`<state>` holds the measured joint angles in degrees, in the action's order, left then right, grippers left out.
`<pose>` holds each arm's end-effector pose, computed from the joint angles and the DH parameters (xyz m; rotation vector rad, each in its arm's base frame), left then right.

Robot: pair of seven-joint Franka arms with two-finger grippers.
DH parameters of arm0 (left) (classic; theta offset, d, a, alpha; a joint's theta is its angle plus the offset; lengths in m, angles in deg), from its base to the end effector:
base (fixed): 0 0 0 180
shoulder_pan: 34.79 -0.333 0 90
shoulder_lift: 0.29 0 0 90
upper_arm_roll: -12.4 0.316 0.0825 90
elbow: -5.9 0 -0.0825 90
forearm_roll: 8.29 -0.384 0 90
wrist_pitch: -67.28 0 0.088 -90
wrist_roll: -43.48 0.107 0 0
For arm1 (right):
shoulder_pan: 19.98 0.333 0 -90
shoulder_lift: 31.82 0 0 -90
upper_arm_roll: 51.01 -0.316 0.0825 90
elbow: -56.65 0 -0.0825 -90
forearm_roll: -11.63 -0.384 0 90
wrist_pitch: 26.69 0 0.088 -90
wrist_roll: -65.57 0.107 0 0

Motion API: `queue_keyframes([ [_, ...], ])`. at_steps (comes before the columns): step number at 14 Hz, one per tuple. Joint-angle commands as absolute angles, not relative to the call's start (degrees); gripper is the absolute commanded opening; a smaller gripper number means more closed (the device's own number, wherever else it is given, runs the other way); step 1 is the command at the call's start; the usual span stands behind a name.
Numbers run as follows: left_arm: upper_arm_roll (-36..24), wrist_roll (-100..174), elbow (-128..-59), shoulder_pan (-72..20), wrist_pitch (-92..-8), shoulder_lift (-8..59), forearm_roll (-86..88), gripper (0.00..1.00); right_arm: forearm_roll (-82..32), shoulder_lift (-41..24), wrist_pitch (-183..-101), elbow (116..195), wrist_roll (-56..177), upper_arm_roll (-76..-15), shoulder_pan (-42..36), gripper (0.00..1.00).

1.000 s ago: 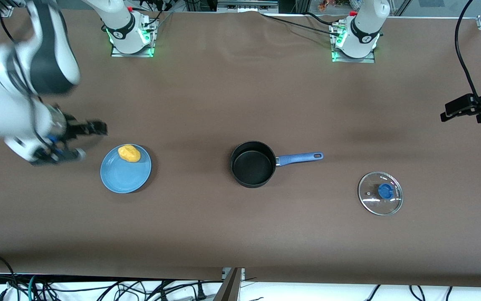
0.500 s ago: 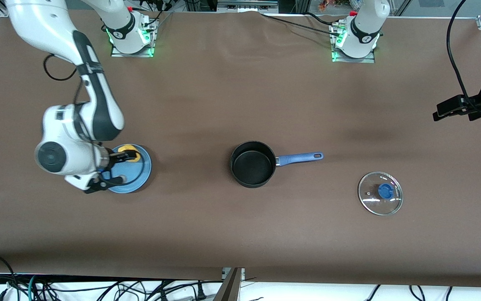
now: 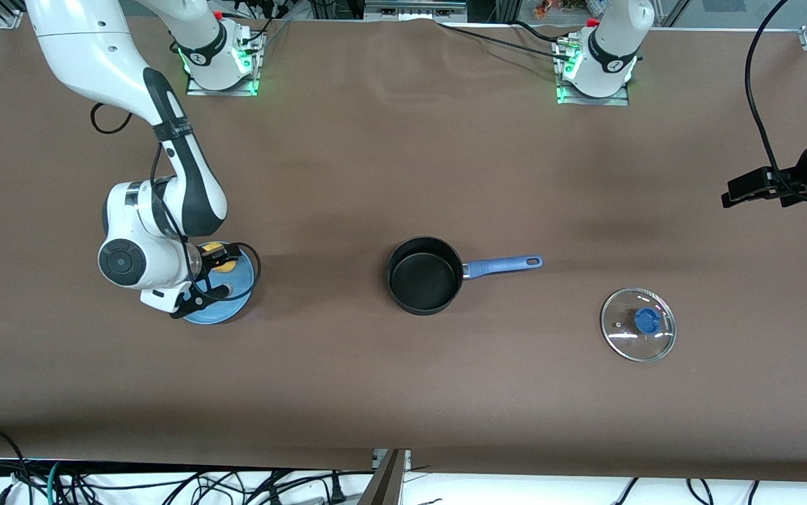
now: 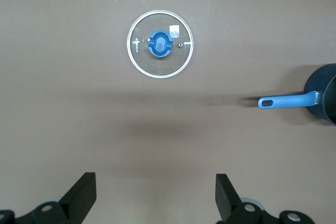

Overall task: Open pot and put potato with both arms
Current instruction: 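Lower the right gripper over the potato on the blue plate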

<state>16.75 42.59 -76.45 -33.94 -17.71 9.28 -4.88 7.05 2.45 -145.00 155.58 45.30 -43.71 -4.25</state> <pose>0.5943 0.0257 0.5840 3.0844 0.1153 -0.1845 0.6321 0.1040 0.2215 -3.0152 -0.7167 0.3950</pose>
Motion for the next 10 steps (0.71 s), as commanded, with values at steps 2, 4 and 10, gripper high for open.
queue_keyframes([
  [2,15.92,42.07,-75.06,-34.18,-17.18,9.38,-7.14,1.0,6.88,1.76,-149.02,159.38,43.25,-43.8,-4.6,1.0],
  [4,15.92,41.98,-75.05,-34.09,-17.18,9.38,-7.23,1.0,6.71,2.19,-149.56,159.65,43.42,-43.8,-4.78,0.97],
  [10,15.92,42.16,-75.05,-34.71,-17.18,9.38,-6.88,1.0,5.92,1.93,-148.59,158.34,45.0,-43.89,-5.22,0.28],
])
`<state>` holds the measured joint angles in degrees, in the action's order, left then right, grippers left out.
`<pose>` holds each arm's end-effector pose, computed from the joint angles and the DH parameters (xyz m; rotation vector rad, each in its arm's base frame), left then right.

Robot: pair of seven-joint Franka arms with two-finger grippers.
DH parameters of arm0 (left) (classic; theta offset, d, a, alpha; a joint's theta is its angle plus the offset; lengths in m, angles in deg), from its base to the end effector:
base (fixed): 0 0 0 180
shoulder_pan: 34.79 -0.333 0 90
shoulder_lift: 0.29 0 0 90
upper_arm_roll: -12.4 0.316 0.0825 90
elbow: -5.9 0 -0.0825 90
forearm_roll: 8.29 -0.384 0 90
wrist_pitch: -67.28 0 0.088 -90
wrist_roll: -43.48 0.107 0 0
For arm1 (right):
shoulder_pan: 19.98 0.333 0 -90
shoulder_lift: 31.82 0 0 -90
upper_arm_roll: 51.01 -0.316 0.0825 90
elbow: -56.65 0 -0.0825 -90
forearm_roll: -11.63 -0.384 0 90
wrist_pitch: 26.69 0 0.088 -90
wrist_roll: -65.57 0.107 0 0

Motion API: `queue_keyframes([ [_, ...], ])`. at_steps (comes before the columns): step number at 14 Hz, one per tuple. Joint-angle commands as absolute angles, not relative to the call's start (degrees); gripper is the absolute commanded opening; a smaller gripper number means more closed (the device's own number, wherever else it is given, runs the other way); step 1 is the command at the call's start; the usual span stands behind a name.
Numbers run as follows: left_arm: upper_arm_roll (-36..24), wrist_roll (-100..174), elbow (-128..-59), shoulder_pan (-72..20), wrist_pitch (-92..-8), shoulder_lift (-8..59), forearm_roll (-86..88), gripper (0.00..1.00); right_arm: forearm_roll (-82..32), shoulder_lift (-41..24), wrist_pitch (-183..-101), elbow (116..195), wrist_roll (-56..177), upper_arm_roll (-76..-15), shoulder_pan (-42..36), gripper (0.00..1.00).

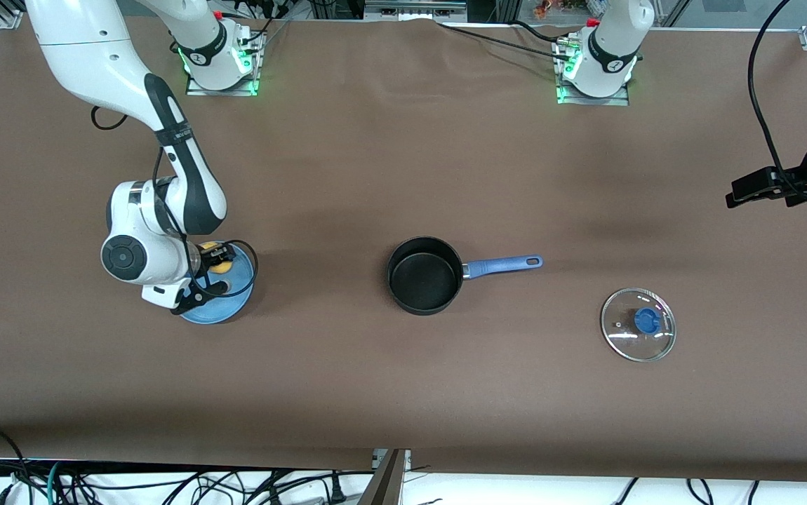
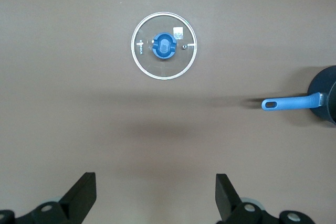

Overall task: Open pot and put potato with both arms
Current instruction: 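Lower the right gripper over the potato on the blue plate, then grasp the yellow potato with the right gripper and lift it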

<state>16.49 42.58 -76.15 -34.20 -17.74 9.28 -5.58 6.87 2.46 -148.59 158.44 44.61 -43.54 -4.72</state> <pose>0.5945 0.0273 0.5864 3.0964 0.1163 -0.1767 0.6247 0.0941 0.2057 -3.0194 -0.7115 0.3750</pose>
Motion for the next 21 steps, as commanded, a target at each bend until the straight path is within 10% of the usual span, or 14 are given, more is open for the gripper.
queue_keyframes([
  [1,16.0,42.16,-75.05,-34.62,-17.18,9.38,-6.79,1.0,5.22,1.76,-146.94,157.12,46.83,-43.89,-5.13,0.26],
  [10,16.09,42.16,-74.96,-34.62,-17.18,9.9,-6.53,1.0,-9.97,2.19,-131.01,140.68,87.3,-53.8,-1.09,0.27],
  [21,16.09,42.16,-74.96,-34.62,-17.18,9.9,-6.35,1.0,-13.25,10.54,-161.33,132.94,121.04,-56.1,14.56,0.45],
])
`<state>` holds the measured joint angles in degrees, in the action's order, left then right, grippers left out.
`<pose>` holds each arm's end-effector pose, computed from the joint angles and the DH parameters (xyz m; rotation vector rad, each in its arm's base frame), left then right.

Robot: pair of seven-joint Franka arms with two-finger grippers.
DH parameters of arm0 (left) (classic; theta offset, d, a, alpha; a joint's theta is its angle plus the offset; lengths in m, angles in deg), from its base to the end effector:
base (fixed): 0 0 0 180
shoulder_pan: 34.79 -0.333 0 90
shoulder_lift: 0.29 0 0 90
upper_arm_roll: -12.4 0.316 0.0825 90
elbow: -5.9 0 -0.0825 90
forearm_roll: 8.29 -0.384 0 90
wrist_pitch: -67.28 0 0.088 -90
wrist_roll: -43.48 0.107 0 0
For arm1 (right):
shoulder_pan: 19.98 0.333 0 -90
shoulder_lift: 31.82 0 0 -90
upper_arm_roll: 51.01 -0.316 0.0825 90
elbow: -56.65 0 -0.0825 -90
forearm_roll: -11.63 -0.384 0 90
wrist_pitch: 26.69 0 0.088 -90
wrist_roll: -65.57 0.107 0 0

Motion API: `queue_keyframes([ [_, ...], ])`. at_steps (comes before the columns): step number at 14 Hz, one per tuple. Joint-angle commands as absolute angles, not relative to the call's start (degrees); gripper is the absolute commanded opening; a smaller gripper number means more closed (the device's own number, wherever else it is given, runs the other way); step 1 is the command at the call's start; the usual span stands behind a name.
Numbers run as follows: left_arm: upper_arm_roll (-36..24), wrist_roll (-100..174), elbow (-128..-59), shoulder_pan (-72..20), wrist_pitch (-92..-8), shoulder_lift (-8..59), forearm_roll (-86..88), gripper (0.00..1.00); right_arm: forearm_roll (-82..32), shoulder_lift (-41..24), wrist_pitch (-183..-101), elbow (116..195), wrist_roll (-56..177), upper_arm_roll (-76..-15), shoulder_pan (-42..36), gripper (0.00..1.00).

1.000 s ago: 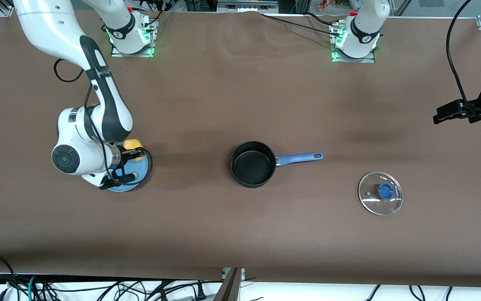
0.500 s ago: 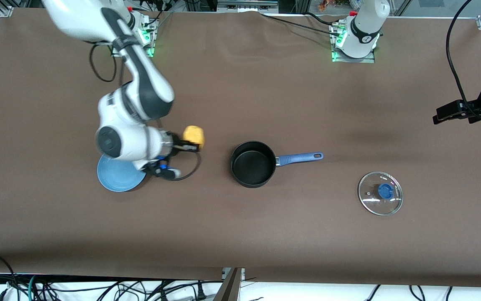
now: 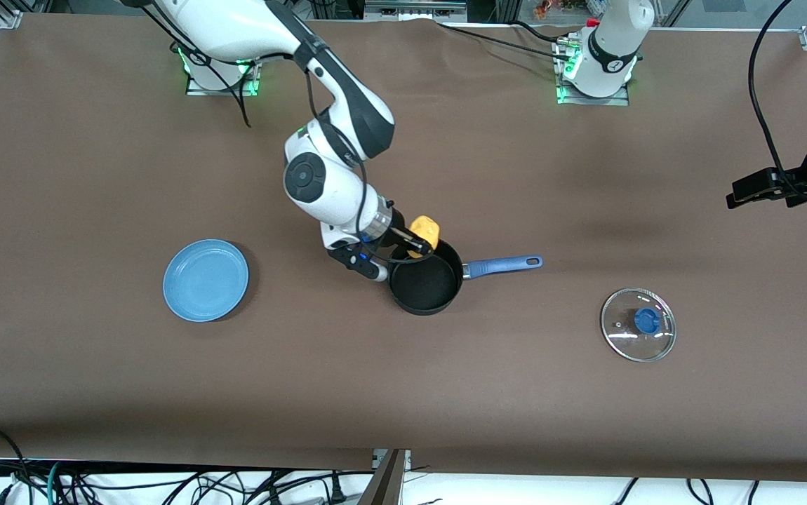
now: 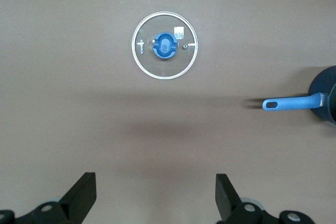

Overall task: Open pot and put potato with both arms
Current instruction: 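Carry the potato into the saucepan and open the right gripper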

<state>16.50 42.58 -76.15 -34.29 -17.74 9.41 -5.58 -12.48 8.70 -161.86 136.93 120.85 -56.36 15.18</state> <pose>0.5950 0.0284 0.5850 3.0961 0.1191 -0.1802 0.5788 0.4809 0.3150 -2.5918 0.7343 0.1701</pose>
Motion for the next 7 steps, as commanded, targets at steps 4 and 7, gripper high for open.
queue_keyframes([
  [4,16.09,42.07,-74.96,-34.62,-17.18,9.9,-6.35,1.0,-12.9,11.42,-165.19,131.62,120.77,-55.93,14.03,0.75],
  [7,16.09,42.16,-74.96,-34.62,-17.18,9.9,-6.35,1.0,-10.54,11.16,-165.2,131.7,120.94,-55.84,14.21,1.0],
])
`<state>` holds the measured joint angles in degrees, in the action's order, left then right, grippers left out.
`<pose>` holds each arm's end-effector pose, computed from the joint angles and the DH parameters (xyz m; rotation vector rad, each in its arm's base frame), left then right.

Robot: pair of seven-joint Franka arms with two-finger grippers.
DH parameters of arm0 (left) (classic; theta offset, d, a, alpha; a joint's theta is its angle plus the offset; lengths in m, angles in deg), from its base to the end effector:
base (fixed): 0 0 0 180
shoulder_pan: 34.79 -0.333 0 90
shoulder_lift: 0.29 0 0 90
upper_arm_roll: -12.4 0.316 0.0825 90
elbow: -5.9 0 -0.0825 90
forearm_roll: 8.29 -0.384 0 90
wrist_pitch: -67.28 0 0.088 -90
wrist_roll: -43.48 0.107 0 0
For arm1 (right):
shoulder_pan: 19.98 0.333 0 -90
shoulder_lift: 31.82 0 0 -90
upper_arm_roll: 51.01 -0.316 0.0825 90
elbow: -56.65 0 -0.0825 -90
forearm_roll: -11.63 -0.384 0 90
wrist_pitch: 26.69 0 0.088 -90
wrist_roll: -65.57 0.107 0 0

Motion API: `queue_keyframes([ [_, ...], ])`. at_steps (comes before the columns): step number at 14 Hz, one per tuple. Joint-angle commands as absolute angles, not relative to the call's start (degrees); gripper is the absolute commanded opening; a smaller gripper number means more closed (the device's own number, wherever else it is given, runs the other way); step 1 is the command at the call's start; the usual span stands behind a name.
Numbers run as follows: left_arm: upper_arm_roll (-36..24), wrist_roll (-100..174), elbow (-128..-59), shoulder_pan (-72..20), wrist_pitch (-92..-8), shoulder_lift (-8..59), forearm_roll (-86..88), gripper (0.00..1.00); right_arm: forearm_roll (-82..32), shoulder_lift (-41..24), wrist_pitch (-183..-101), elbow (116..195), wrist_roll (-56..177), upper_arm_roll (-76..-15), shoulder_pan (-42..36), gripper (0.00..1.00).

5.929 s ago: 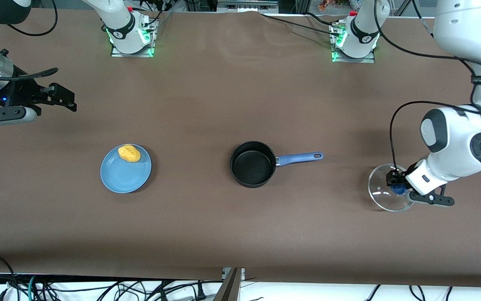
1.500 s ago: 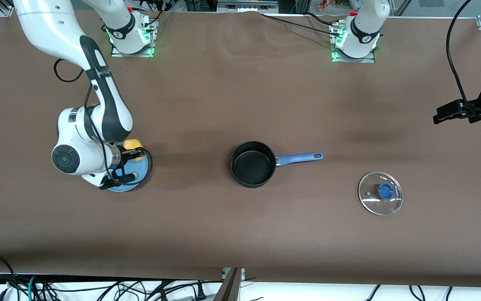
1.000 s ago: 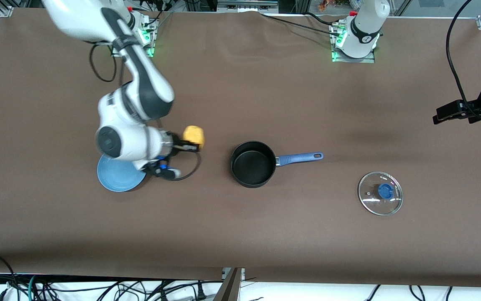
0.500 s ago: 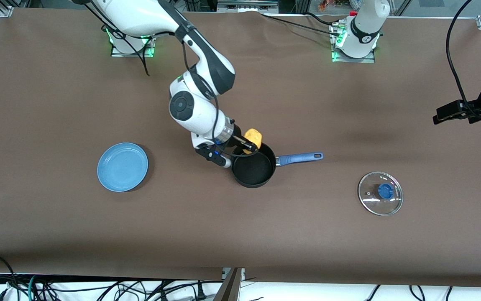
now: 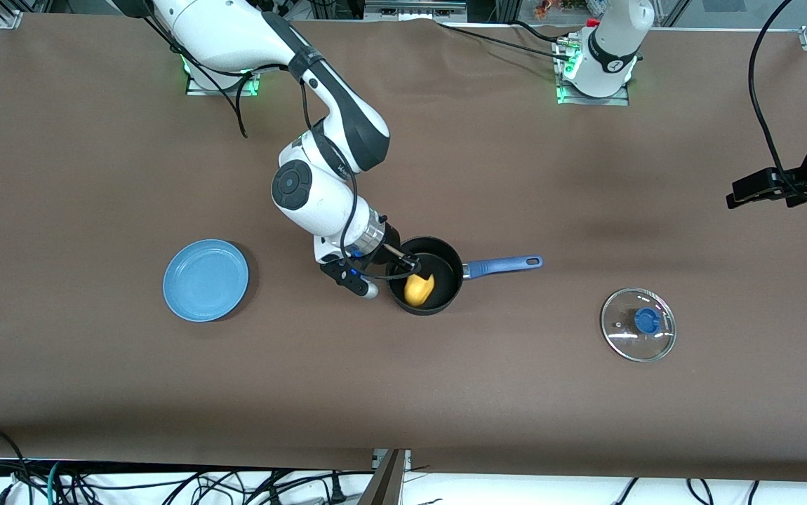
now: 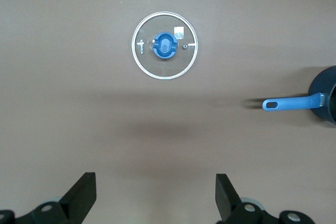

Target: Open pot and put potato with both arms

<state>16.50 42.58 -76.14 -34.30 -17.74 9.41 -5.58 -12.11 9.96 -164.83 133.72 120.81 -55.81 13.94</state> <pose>0.5950 0.0285 0.5851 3.0961 0.1193 -0.1799 0.6068 0.4688 0.3306 -2.5311 0.7606 0.0677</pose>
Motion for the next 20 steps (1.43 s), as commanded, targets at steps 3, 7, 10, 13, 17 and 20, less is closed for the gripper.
queue_keyframes([
  [3,16.09,42.07,-74.96,-34.62,-17.18,9.9,-6.35,1.0,-1.06,9.59,-162.15,132.14,119.72,-55.14,13.42,1.0],
  [7,16.09,42.16,-74.96,-34.62,-17.18,9.82,-6.27,1.0,2.58,4.58,-147.39,132.93,107.27,-45.93,12.98,1.0],
  [10,16.09,42.16,-74.96,-34.62,-17.18,9.9,-6.27,1.0,2.31,-0.59,-135.36,133.11,96.45,-41.0,12.71,1.0],
  [13,16.09,42.16,-74.96,-34.71,-17.18,9.82,-6.27,1.0,2.31,-8.76,-124.19,134.95,88.28,-36.52,12.54,1.0],
  [17,16.09,42.16,-74.96,-34.71,-17.18,9.9,-6.27,1.0,2.66,-20.89,-118.02,143.02,80.0,-32.46,11.75,1.0],
  [20,16.09,42.16,-74.96,-34.71,-17.18,9.9,-6.27,1.0,3.1,-28.11,-114.41,147.34,73.77,-33.95,5.01,1.0],
])
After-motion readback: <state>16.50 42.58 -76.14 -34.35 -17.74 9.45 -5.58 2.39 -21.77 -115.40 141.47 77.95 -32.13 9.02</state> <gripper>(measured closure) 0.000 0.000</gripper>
